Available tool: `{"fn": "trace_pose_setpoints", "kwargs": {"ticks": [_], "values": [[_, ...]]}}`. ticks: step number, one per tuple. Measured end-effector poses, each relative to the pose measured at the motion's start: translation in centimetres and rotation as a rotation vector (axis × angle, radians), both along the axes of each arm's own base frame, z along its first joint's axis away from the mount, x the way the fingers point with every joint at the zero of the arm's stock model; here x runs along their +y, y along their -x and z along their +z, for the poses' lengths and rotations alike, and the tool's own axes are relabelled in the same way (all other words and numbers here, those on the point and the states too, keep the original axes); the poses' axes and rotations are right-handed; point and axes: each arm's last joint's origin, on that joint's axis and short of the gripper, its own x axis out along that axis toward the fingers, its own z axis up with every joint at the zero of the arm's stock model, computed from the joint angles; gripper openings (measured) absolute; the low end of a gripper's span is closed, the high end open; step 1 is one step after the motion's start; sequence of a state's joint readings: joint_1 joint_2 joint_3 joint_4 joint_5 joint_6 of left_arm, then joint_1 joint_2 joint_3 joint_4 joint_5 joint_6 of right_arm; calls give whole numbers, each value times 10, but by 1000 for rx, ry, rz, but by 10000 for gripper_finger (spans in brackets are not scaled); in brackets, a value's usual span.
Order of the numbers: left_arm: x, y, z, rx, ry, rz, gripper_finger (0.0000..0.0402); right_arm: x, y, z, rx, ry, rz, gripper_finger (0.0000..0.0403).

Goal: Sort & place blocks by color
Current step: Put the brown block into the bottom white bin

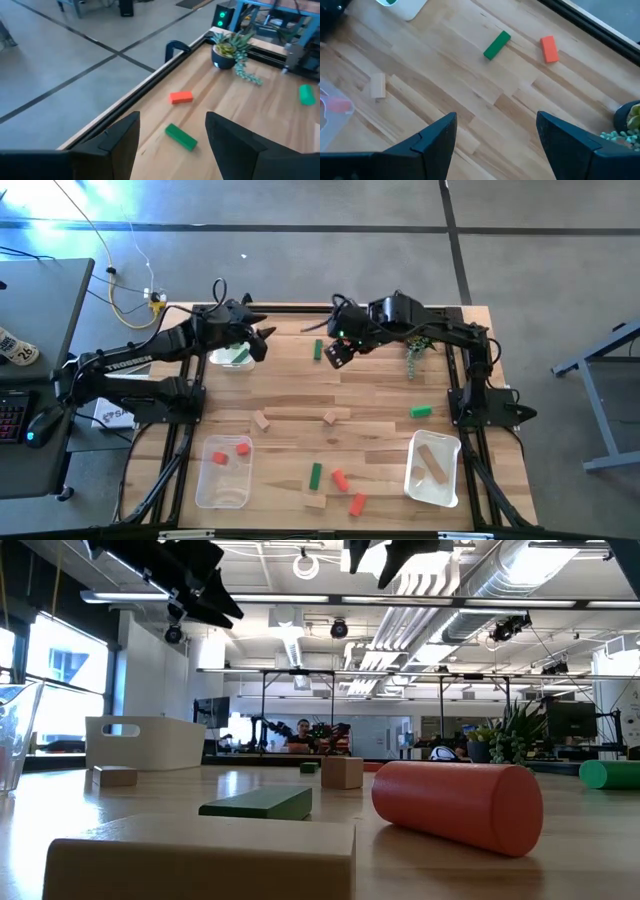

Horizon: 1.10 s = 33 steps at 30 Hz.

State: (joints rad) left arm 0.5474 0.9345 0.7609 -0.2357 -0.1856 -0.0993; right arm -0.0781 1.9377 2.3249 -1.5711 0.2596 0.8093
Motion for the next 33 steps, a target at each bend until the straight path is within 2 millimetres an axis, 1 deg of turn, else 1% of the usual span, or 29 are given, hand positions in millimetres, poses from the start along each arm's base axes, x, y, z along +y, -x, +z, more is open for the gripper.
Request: {"fn": "trace_pose_setpoints", "kwargs": {"ticks": [6,8,11,17,22,28,33], "values": [[3,3,-2,47,-9,5,212,23,-2,0,-46,31,-103,261],[3,4,-3,60,-9,4,212,30,-5,-3,-57,23,-144,261],[3,4,-4,74,-16,-2,212,41,-13,-13,-42,4,-151,261],[3,4,-5,100,-29,-15,211,58,-35,-42,53,15,-67,261],[3,5,-5,107,-24,-15,211,62,-46,-58,117,-43,29,261],[2,6,-7,124,-10,-14,211,60,-60,-71,129,-138,149,261],[-1,8,-10,106,64,-15,211,58,-74,-88,144,-219,232,261]]}}
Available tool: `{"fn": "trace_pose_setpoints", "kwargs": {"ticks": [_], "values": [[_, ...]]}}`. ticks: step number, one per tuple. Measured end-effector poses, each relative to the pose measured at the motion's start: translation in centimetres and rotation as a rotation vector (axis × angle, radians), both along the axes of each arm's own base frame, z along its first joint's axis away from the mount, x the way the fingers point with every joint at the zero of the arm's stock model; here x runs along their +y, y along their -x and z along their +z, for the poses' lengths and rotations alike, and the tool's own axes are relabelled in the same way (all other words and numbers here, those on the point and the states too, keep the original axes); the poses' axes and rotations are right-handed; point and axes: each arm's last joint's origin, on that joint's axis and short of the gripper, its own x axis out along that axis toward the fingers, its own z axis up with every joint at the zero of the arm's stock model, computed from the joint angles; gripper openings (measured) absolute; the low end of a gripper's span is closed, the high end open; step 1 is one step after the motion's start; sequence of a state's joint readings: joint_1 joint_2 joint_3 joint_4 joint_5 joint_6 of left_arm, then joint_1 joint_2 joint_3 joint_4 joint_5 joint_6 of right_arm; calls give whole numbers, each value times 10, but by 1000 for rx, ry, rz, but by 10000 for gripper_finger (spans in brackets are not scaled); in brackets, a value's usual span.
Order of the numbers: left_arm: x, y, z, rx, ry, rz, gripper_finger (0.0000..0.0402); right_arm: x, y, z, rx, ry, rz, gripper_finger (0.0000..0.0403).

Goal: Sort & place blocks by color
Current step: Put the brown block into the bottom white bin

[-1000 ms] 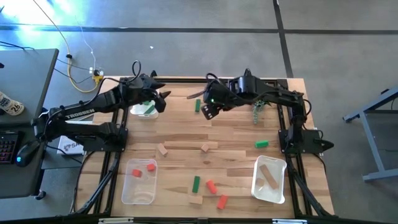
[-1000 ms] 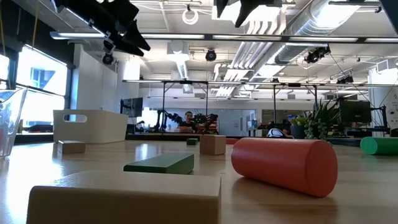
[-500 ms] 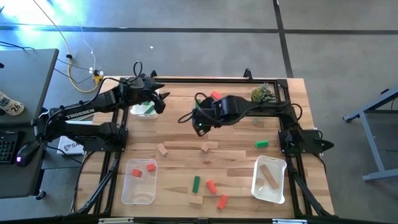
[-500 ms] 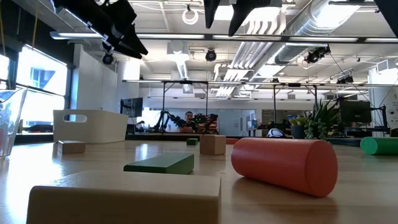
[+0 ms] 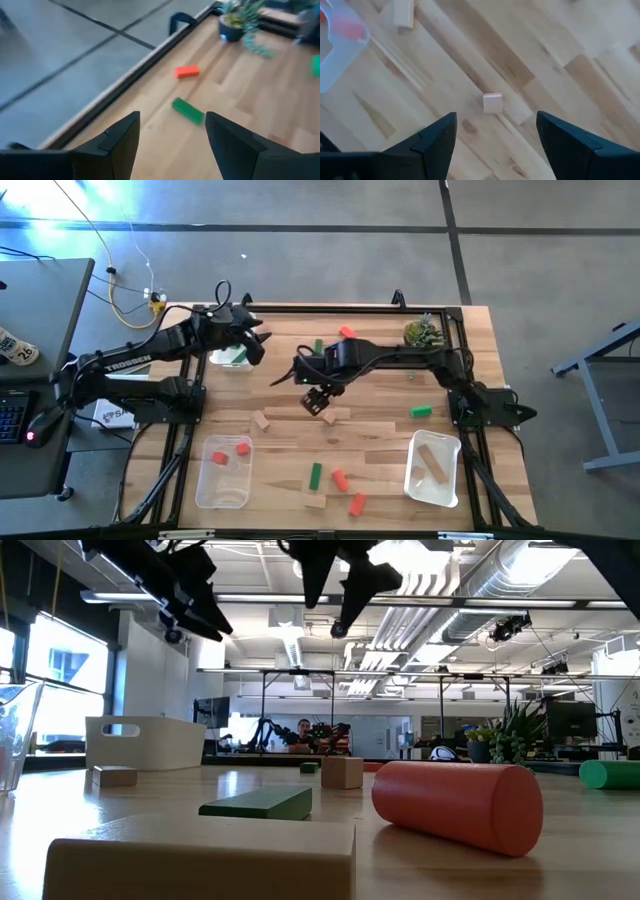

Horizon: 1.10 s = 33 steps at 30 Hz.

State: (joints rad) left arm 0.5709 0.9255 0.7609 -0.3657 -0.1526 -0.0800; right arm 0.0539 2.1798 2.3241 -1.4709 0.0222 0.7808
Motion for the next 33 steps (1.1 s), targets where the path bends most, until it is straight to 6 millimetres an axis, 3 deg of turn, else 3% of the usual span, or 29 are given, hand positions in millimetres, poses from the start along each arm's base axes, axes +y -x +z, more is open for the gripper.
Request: {"fn": "trace_pose_setpoints", "kwargs": {"ticks": [19,33], "values": [[-31,41,24,-239,149,14,211,5,-39,-99,225,-16,217,261],[-34,44,19,-209,221,-5,211,9,-44,-121,279,15,213,261]]}}
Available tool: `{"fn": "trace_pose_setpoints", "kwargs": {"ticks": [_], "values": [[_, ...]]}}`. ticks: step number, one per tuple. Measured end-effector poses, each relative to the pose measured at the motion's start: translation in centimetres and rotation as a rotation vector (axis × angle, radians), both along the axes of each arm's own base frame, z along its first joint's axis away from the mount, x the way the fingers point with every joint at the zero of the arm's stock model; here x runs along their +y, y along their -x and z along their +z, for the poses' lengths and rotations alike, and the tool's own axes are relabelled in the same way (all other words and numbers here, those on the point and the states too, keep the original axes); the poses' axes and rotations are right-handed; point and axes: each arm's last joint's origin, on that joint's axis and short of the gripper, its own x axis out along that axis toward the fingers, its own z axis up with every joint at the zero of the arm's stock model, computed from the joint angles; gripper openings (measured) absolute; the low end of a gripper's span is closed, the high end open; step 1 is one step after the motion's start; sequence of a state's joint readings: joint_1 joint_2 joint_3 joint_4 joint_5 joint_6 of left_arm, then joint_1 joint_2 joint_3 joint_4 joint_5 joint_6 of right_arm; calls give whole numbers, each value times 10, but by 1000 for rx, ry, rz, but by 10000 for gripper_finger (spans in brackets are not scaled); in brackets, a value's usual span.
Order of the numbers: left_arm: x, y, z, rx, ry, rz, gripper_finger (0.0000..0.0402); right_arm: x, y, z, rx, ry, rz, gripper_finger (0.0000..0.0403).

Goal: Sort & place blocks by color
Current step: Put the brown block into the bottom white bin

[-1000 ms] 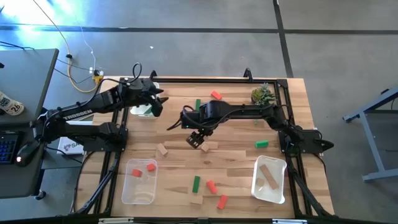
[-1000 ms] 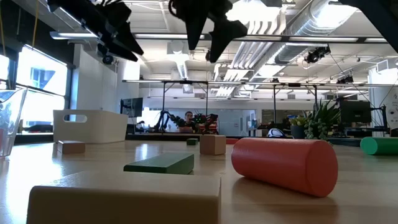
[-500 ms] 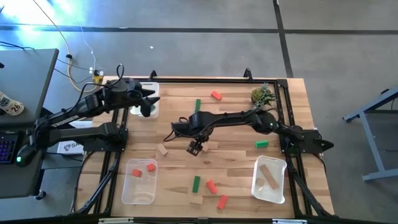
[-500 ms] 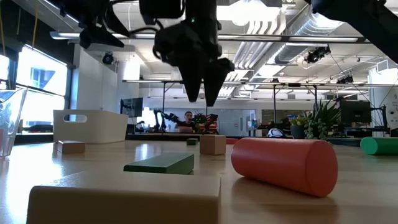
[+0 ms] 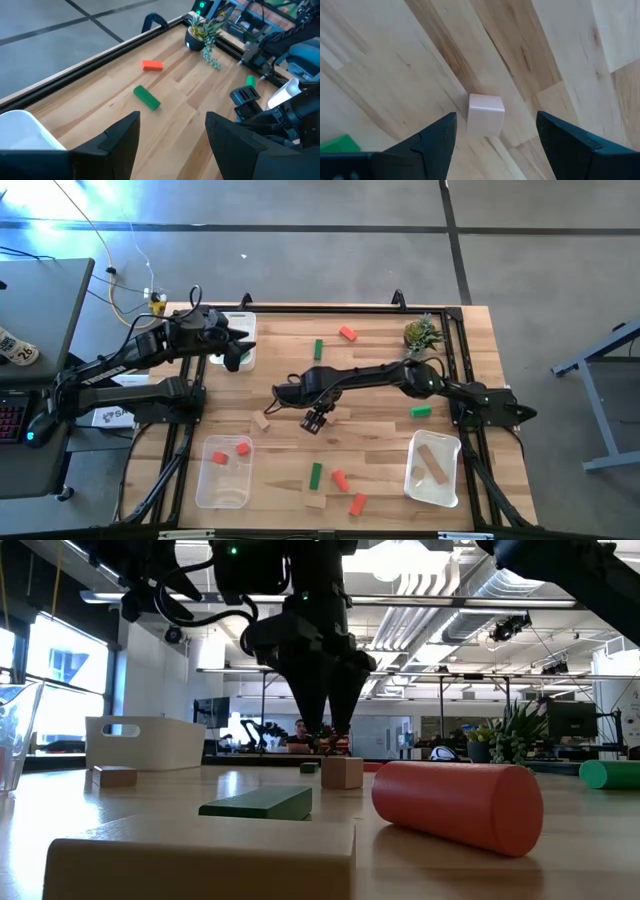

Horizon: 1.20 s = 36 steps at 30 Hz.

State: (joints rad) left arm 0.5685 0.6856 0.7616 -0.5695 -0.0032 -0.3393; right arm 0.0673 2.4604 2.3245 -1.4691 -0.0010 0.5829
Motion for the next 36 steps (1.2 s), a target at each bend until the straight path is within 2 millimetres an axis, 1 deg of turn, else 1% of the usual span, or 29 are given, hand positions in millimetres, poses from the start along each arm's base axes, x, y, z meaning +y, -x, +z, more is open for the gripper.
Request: {"fn": "trace_pose_setpoints", "kwargs": {"ticks": [9,13,18,26,31,35,36], "values": [[0,1,-1,11,4,3,211,2,-4,-21,52,-15,5,261],[0,1,-1,12,2,6,211,3,-4,-34,94,-39,7,261],[0,0,-1,23,-16,-5,212,3,-5,-37,95,4,23,255],[0,1,-1,26,-20,-3,212,4,-5,-42,113,-31,25,191],[0,1,-1,31,-27,-8,212,4,-6,-50,130,-79,43,154],[0,1,-1,30,-26,-8,211,3,-6,-50,131,-84,64,114],[0,1,-1,30,-26,-8,211,3,-6,-50,131,-85,76,111]]}}
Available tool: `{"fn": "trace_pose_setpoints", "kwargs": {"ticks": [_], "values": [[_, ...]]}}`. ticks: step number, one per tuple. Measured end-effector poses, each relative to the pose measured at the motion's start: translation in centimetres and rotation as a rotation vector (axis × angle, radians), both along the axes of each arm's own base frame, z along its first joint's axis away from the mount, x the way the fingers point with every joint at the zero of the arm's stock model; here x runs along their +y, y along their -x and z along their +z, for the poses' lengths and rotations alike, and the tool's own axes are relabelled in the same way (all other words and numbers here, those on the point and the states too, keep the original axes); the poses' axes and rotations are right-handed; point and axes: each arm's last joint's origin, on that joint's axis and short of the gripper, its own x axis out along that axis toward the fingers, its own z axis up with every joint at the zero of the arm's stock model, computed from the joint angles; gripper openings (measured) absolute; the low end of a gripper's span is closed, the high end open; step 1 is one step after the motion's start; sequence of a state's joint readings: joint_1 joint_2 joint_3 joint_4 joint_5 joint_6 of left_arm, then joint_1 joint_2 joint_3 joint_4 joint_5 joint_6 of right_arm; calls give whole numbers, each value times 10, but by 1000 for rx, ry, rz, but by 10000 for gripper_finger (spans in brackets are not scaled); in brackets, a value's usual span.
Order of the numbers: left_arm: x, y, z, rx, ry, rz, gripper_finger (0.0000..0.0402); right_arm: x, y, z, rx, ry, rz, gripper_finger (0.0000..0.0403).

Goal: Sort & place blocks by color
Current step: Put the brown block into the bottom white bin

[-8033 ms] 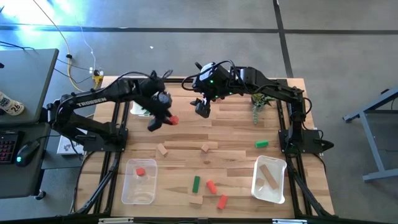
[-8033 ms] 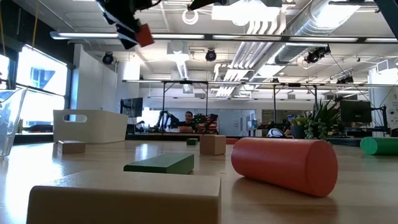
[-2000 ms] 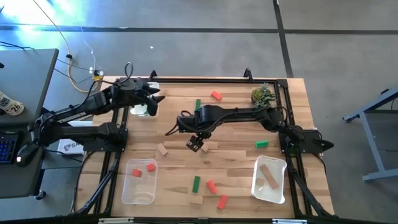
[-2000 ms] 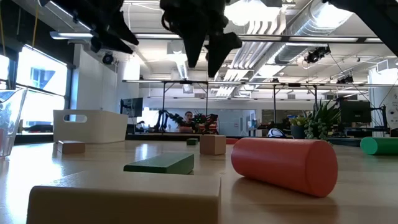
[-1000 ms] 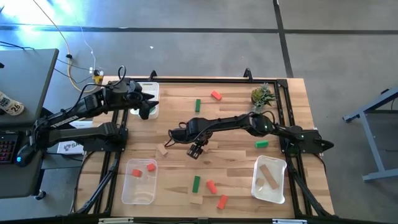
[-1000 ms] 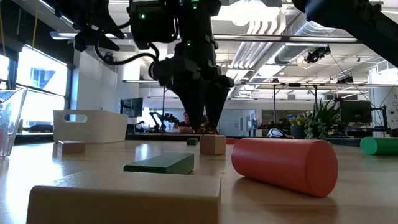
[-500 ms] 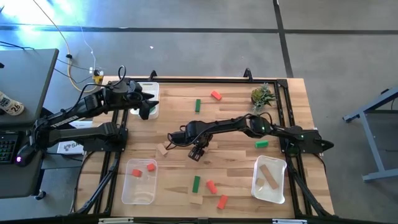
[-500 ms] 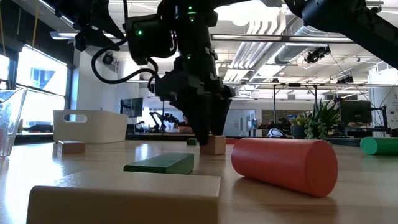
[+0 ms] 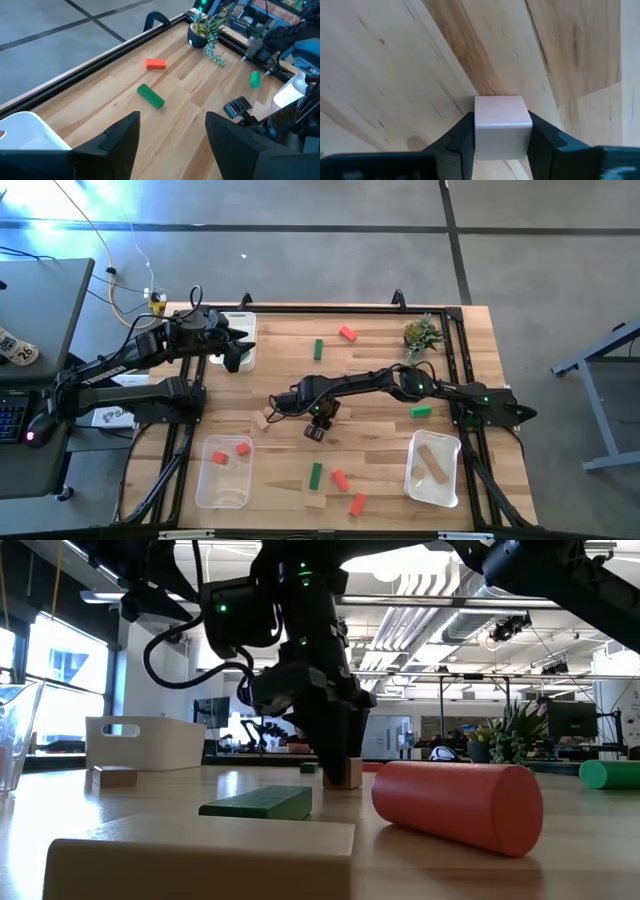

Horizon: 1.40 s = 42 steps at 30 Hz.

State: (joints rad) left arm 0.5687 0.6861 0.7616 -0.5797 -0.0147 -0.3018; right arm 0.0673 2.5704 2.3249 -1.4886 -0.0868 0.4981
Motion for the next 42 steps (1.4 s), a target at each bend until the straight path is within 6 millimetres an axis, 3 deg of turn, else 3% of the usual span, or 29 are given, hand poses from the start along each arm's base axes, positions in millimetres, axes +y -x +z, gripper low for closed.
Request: {"fn": "trace_pose_setpoints", "kwargs": {"ticks": [11,24,31,36,42], "values": [[0,0,0,21,-32,-21,211,-15,-1,20,-50,27,7,111],[0,0,0,17,-35,-20,211,-34,18,92,-186,236,-33,111],[1,-1,2,12,-56,-28,211,-43,33,111,-171,322,-60,111],[1,-1,2,15,-73,-4,211,-41,52,109,-112,344,-72,111],[2,-1,4,5,-89,-2,211,-39,102,109,-38,364,-187,111]]}}
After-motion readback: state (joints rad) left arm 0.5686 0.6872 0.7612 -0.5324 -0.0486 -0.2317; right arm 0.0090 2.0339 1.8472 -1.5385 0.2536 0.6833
